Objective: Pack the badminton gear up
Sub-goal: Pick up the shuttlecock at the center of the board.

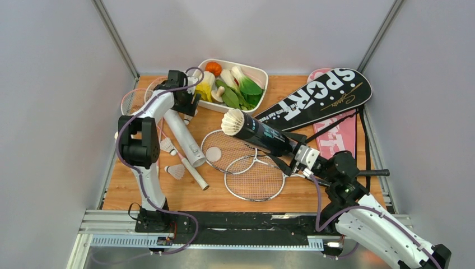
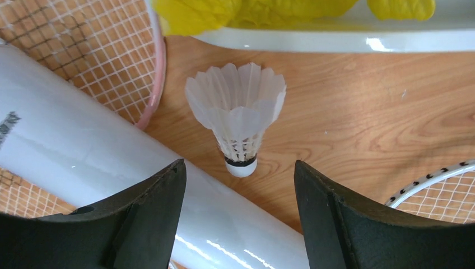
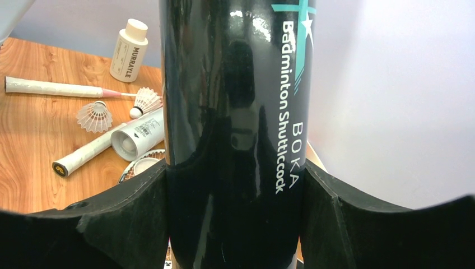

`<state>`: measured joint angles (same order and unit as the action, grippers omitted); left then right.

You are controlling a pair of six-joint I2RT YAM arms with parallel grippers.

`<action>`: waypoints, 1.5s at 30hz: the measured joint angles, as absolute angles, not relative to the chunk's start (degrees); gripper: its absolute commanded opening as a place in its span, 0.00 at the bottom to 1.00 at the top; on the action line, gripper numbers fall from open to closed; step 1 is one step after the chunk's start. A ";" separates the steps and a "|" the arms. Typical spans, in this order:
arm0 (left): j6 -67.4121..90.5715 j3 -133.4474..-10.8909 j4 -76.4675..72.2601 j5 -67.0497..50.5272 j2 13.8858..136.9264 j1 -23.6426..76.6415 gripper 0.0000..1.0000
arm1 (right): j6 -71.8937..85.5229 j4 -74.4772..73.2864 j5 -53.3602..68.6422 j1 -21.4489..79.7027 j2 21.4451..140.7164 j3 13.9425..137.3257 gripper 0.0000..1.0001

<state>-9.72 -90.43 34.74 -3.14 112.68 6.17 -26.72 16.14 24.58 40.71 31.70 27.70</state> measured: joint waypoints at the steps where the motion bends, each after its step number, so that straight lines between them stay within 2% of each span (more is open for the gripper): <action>1: -10.28 -89.76 34.72 -3.38 112.77 6.17 0.78 | -26.74 16.14 24.60 40.71 31.70 27.73 0.59; 13: -13.67 -90.45 32.88 -4.89 119.20 6.17 0.76 | -27.16 16.10 24.69 40.71 31.83 27.79 0.59; 21: -13.32 -90.94 31.86 -4.69 120.44 6.15 0.52 | -27.31 16.14 24.99 40.71 32.47 27.81 0.59; 30: -11.53 -90.52 30.20 -5.19 119.74 6.15 0.42 | -27.31 16.21 25.06 40.71 32.84 27.81 0.60; 35: -8.47 -89.01 30.85 -6.00 114.52 6.15 0.42 | -27.03 16.64 25.12 40.71 34.37 27.81 0.60; 45: 0.73 -84.36 30.55 -7.75 94.21 6.15 0.44 | -23.90 18.76 25.61 40.71 37.71 27.81 0.60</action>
<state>0.73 -84.36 30.55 -7.75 94.21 6.15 -23.90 18.76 25.61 40.71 37.71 27.81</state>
